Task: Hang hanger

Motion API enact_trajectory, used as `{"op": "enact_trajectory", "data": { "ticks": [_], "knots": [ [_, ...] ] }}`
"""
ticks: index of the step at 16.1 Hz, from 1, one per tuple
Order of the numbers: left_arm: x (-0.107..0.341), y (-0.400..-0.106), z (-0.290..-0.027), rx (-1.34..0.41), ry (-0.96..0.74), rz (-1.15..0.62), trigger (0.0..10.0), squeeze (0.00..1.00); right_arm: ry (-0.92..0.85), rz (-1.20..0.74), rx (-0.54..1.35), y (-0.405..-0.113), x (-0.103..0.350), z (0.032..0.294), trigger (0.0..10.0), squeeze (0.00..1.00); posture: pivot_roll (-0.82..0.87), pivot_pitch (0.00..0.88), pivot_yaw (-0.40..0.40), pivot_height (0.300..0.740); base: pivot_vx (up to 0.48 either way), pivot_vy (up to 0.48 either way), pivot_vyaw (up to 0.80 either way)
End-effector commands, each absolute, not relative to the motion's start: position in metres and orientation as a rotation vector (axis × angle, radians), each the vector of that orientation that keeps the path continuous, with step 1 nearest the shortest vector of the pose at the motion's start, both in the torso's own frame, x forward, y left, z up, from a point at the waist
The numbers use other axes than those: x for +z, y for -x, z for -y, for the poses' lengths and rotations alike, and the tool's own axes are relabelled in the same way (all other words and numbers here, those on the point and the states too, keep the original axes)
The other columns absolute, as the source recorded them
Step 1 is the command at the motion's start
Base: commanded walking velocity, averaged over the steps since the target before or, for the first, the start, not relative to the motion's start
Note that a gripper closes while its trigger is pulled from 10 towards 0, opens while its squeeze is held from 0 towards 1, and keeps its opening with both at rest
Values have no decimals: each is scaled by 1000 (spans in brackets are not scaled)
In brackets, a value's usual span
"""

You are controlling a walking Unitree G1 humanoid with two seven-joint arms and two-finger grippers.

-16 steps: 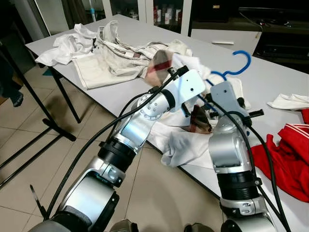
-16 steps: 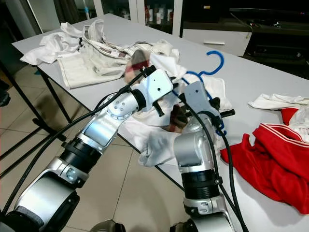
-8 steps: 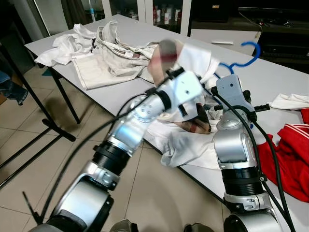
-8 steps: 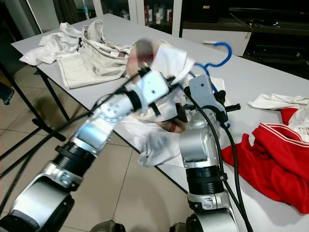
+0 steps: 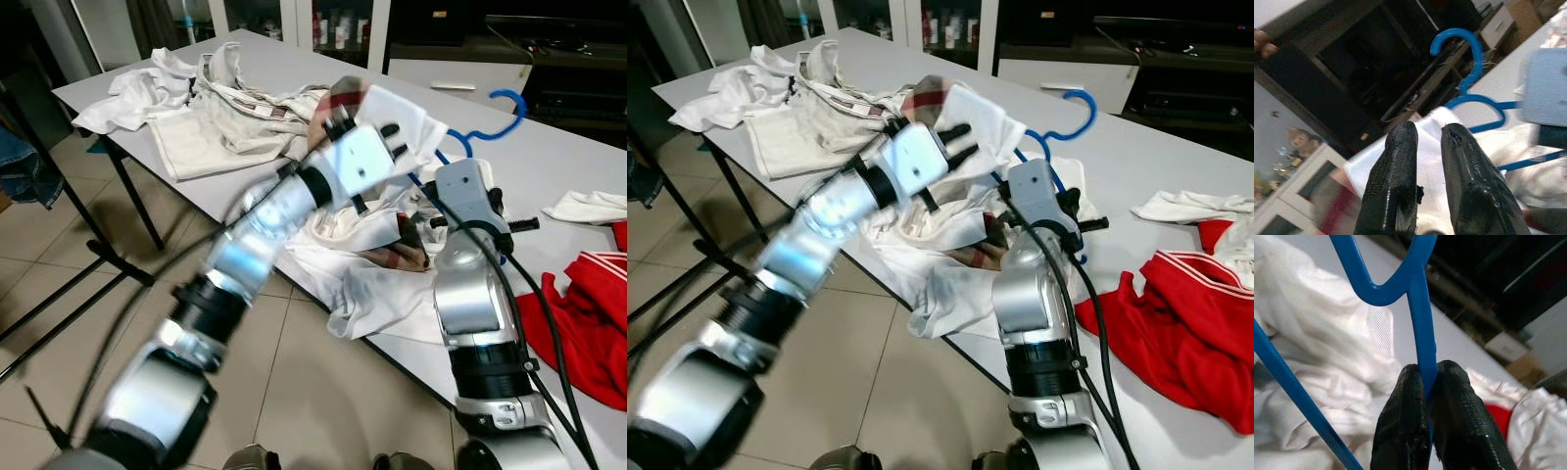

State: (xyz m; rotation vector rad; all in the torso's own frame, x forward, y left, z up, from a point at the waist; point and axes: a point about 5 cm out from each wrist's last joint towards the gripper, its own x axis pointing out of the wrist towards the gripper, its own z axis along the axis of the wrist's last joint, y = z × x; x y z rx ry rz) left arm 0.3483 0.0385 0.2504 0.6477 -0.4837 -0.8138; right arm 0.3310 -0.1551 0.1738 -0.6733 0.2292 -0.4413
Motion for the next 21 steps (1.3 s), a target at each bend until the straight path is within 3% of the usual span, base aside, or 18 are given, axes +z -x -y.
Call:
{"op": "enact_trajectory", "data": {
  "ticks": [1,3,6,7,8,11,12,16,17,19,20,21],
  "knots": [
    [260,-356,-52,-803,-659,461,10000,0,729,-151,-446,-331,179,152,10000,0,-35,0,47,723,0,0,0],
    [257,-367,-79,-805,-748,386,10000,0,776,-73,-414,-330,182,150,10000,0,-37,0,48,723,0,0,0],
    [252,-368,-98,-889,-812,336,10000,0,866,46,-381,-328,188,146,10000,0,-39,0,51,723,0,0,0],
    [252,-367,-100,-905,-821,341,10000,290,877,66,-376,-327,189,145,10000,0,-39,0,51,723,0,0,0],
    [256,-363,-102,-958,-804,377,10000,1000,903,108,-365,-326,191,144,10000,0,-41,0,55,723,0,0,0],
    [262,-362,-97,-931,-835,466,10000,1000,935,127,-354,-324,186,144,10000,102,-40,0,56,723,0,0,0],
    [260,-362,-96,-925,-868,475,10000,0,964,141,-345,-323,184,144,10000,102,-41,0,57,723,0,0,0],
    [277,-363,-104,-867,-783,548,10000,0,1000,128,-334,-320,173,146,10000,102,-38,0,57,723,0,0,0],
    [275,-365,-113,-855,-791,521,10000,1000,1005,137,-334,-320,174,145,10000,102,-38,0,55,723,0,0,0],
    [271,-368,-123,-842,-846,492,10000,1000,1023,163,-329,-320,176,143,10000,106,-36,0,53,723,0,0,0],
    [268,-368,-124,-857,-857,466,10000,914,1028,169,-326,-320,176,142,10000,106,-36,0,53,723,0,0,0],
    [264,-367,-125,-889,-871,436,10000,0,1039,180,-323,-320,177,141,10000,106,-31,0,52,723,0,0,0]
  ]
}}
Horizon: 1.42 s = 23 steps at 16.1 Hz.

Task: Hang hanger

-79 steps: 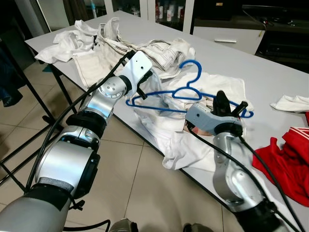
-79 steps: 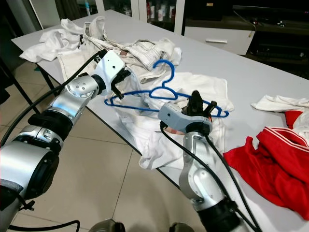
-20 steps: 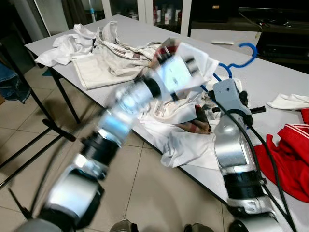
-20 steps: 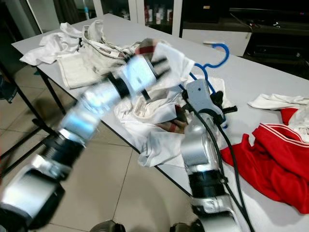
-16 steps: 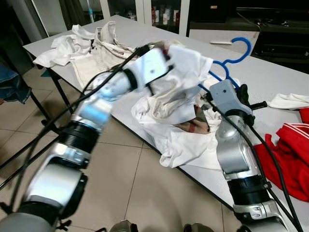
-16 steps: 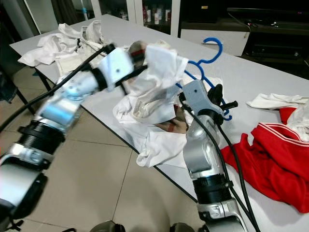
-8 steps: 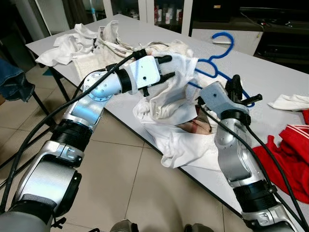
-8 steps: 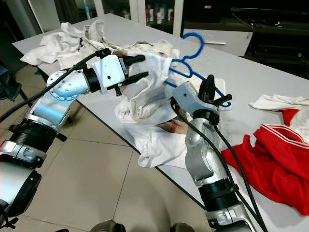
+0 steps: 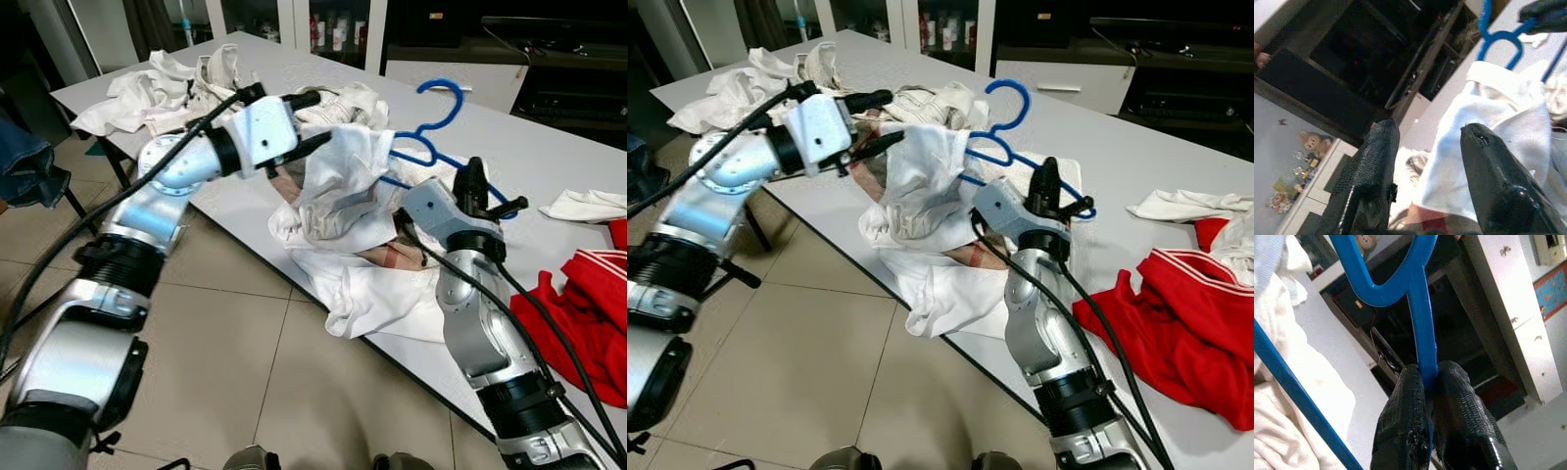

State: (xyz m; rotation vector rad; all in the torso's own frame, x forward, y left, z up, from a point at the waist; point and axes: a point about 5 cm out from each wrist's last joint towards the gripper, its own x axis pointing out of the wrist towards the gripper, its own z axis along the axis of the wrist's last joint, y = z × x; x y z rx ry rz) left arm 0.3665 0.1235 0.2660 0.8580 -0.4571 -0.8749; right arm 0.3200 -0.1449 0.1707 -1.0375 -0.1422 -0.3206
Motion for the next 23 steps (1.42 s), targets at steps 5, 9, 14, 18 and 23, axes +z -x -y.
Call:
{"op": "enact_trajectory", "data": {
  "ticks": [5,9,14,18,23],
  "knots": [
    [267,-369,-129,-861,-876,465,10000,0,1086,245,-306,-318,179,134,10000,180,-26,0,54,723,0,0,0],
    [271,-376,-137,-797,-841,459,10000,0,1083,272,-296,-317,183,132,10000,196,-29,0,58,723,0,0,0],
    [254,-386,-146,-772,-698,338,10000,0,1081,393,-273,-312,201,121,10000,239,-34,0,62,723,0,0,0],
    [244,-387,-144,-805,-717,292,10000,0,1118,487,-248,-307,207,113,10000,310,-35,0,62,723,0,0,0],
    [232,-380,-137,-946,-771,233,10000,0,1294,627,-228,-303,212,103,10000,510,-32,0,61,723,0,0,0]
  ]
}}
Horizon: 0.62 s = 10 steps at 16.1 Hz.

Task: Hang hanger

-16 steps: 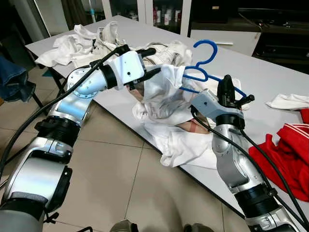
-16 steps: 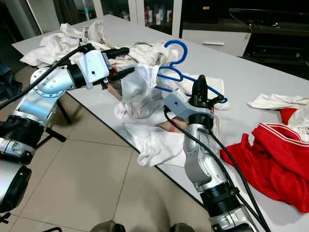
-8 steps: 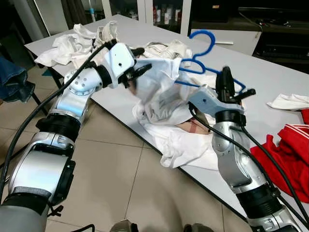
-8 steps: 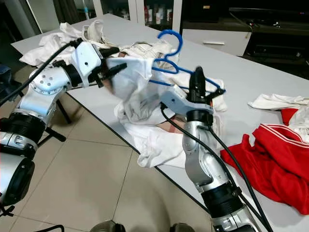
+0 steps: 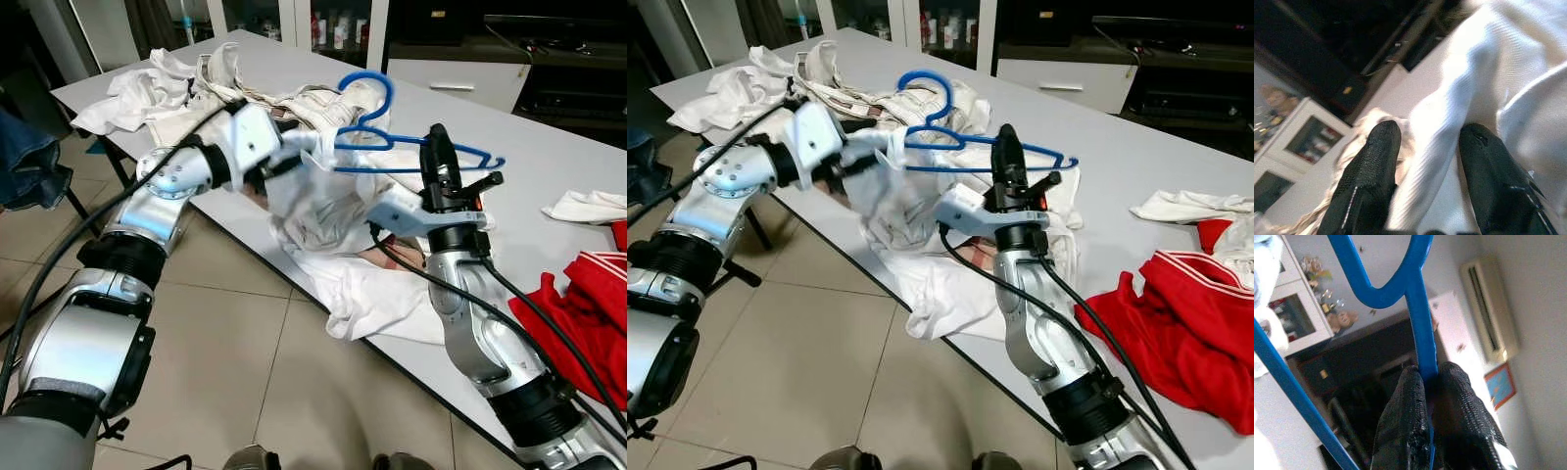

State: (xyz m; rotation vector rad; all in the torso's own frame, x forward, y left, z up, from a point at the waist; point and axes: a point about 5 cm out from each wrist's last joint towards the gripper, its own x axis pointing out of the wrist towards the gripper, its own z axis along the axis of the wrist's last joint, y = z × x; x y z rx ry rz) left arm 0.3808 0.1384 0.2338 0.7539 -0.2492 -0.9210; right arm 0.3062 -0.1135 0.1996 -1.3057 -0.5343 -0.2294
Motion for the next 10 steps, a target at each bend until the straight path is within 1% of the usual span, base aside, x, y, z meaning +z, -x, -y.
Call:
{"op": "enact_trajectory", "data": {
  "ticks": [1,3,4,5,6,7,8,9,10],
  "knots": [
    [229,-378,-134,-972,-789,223,10000,0,1305,639,-216,-303,213,100,10000,525,-30,0,61,723,0,0,0],
    [224,-376,-129,-1006,-805,207,10000,0,1292,623,-195,-305,211,98,10000,525,-28,0,61,723,0,0,0],
    [224,-375,-126,-1026,-798,207,9569,0,1294,609,-191,-305,208,99,10000,529,-24,0,62,723,0,0,0],
    [224,-375,-125,-1033,-800,207,8471,0,1295,606,-190,-305,208,99,10000,533,-26,0,62,723,0,0,0],
    [224,-375,-125,-1038,-796,202,7882,0,1296,605,-193,-306,208,100,10000,533,-27,0,64,723,0,0,0],
    [223,-374,-125,-1044,-790,195,2941,0,1289,600,-200,-306,209,101,10000,529,-27,0,64,723,0,0,0],
    [222,-374,-125,-1049,-788,188,2196,0,1283,596,-203,-307,210,102,10000,529,-27,0,64,723,0,0,0],
    [221,-374,-125,-1046,-787,184,2706,0,1283,593,-203,-307,210,102,10000,529,-28,0,62,723,0,0,0],
    [220,-374,-125,-1047,-779,185,1333,0,1264,579,-200,-308,209,102,10000,537,-28,0,59,723,0,0,0]
  ]
}}
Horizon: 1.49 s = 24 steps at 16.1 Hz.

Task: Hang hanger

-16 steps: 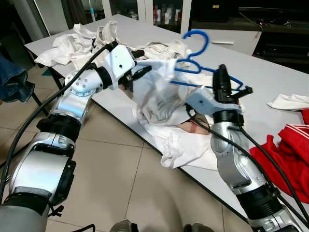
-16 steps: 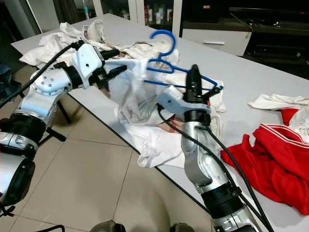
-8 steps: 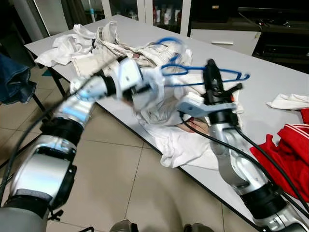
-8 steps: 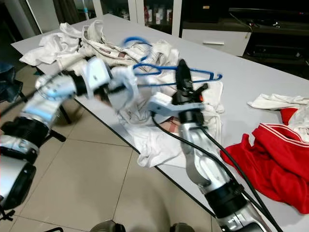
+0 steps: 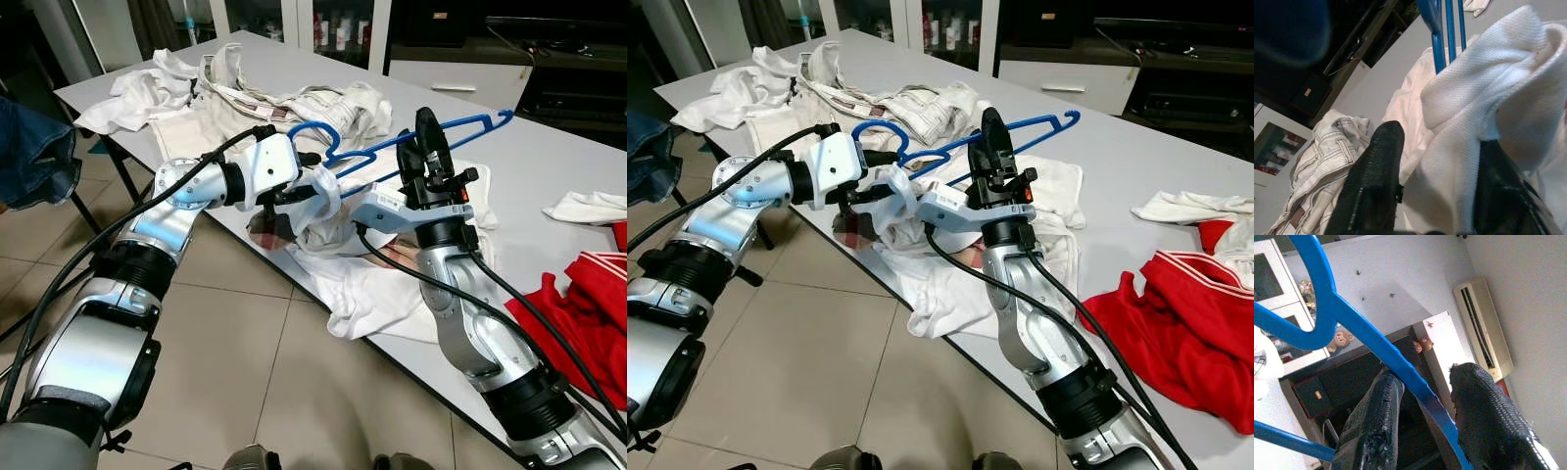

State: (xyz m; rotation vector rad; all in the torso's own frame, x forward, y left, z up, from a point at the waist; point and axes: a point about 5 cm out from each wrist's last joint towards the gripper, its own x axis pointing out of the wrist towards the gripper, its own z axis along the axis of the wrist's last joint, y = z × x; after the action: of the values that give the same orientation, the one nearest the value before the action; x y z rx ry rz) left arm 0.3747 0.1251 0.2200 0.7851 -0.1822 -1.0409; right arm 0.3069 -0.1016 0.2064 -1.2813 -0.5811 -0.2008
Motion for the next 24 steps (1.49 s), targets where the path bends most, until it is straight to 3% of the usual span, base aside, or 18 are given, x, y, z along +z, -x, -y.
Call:
{"op": "enact_trajectory", "data": {
  "ticks": [1,2,3,4,5,6,7,8,9,10,12,13,14,17,21,22,23,24],
  "knots": [
    [220,-374,-125,-1043,-776,189,0,0,1252,570,-197,-308,209,103,10000,537,-27,0,58,723,0,0,0],
    [221,-374,-125,-1030,-776,193,2039,0,1245,557,-196,-308,208,104,10000,533,-27,0,57,723,0,0,0],
    [222,-375,-126,-1014,-779,196,6980,0,1224,533,-193,-309,206,105,10000,537,-27,0,57,723,0,0,0],
    [222,-375,-127,-1003,-784,198,9176,0,1190,505,-190,-310,205,107,10000,537,-24,0,58,723,0,0,0],
    [223,-375,-127,-1001,-782,199,9451,0,1176,496,-186,-311,204,107,10000,537,-24,0,58,723,0,0,0],
    [222,-375,-127,-1004,-773,195,6745,0,1071,430,-172,-312,203,108,10000,533,-24,0,60,723,0,0,0],
    [221,-376,-128,-1000,-772,188,6471,0,1024,402,-160,-313,202,108,10000,529,-23,0,61,723,0,0,0],
    [220,-376,-128,-997,-768,183,7843,0,1017,399,-157,-314,203,108,10000,525,-23,0,61,723,0,0,0],
    [219,-376,-128,-994,-762,177,7843,0,1005,395,-154,-314,203,109,10000,525,-25,0,63,723,0,0,0],
    [217,-377,-128,-985,-757,167,10000,0,988,385,-152,-315,204,110,10000,522,-26,0,60,723,0,0,0],
    [218,-378,-128,-958,-750,176,10000,0,972,369,-135,-316,202,111,10000,522,-27,0,58,723,0,0,0],
    [218,-378,-129,-964,-738,177,8510,0,975,358,-115,-315,199,110,10000,522,-28,0,57,723,0,0,0],
    [218,-377,-129,-975,-718,180,0,0,974,340,-85,-314,195,109,10000,514,-28,0,57,723,0,0,0],
    [212,-378,-131,-966,-677,158,0,0,822,275,127,-307,187,103,10000,478,-33,0,57,723,0,0,0],
    [207,-379,-132,-955,-657,139,0,0,806,271,152,-309,190,113,10000,447,-38,0,57,723,0,0,0],
    [205,-379,-132,-950,-660,129,392,0,813,261,167,-310,187,113,10000,451,-36,0,56,723,0,0,0],
    [204,-379,-132,-947,-666,124,4275,0,811,247,191,-310,185,112,10000,443,-34,0,54,723,0,0,0],
    [204,-379,-133,-944,-667,124,5412,0,815,235,207,-310,182,111,10000,447,-30,0,54,723,0,0,0]
  ]
}}
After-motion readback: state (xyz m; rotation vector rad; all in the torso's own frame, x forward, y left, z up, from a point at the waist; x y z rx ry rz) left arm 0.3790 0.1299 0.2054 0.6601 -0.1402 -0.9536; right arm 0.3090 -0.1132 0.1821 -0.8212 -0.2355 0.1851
